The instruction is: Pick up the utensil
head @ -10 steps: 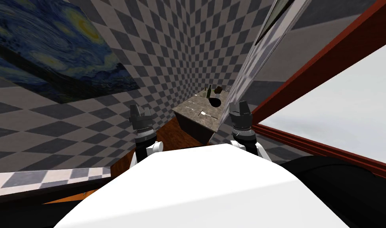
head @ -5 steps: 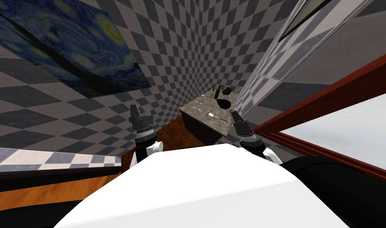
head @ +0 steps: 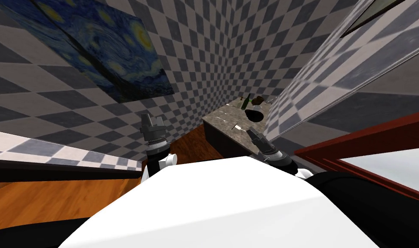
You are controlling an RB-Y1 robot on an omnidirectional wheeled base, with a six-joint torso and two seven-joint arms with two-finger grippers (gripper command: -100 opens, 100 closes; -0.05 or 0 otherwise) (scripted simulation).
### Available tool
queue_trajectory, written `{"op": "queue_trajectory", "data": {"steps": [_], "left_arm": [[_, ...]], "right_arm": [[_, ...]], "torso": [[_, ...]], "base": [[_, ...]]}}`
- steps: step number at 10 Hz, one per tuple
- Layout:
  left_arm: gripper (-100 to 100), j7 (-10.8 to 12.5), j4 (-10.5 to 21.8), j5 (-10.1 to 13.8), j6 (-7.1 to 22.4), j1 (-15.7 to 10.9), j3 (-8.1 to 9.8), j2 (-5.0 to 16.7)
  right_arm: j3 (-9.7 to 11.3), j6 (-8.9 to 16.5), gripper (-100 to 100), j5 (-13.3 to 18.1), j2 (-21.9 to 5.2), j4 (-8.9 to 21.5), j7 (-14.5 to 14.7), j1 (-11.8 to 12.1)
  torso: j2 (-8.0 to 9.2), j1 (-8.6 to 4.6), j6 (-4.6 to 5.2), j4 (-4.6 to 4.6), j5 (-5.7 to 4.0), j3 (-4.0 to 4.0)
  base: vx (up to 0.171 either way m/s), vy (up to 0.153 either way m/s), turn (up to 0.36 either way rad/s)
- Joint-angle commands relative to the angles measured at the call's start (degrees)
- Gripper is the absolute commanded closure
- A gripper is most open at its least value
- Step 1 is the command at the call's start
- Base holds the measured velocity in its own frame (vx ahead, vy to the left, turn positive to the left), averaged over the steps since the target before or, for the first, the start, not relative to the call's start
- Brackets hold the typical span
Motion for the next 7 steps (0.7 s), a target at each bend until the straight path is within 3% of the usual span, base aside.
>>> {"op": "queue_trajectory", "data": {"steps": [1, 2, 7], "left_arm": [[0, 0.0, 0.0, 0.0, 0.0, 0.0, 0.0, 0.0], [0, 0.0, 0.0, 0.0, 0.0, -0.01, 0.0, 0.0], [0, 0.0, 0.0, 0.0, 0.0, 0.0, 0.0, 0.0]], "right_arm": [[-1.32, 0.19, -100, 2.25, -1.95, 1.62, 0.42, 2.86], [-2.42, 0.42, -100, 4.03, -3.64, 2.94, 0.71, 4.6], [-4.36, 1.26, -100, 7.7, -7.12, 5.9, 1.26, 11.62]], "torso": [[0.0, 0.0, 0.0, 0.0, 0.0, 0.0], [0.0, -0.07, -0.04, 0.0, -0.02, 0.01], [-0.02, -0.14, -0.02, 0.0, -0.04, -0.01]], "base": [[0.058, 0.066, 0.197], [0.107, 0.089, 0.371], [0.071, 0.052, 0.133]]}}
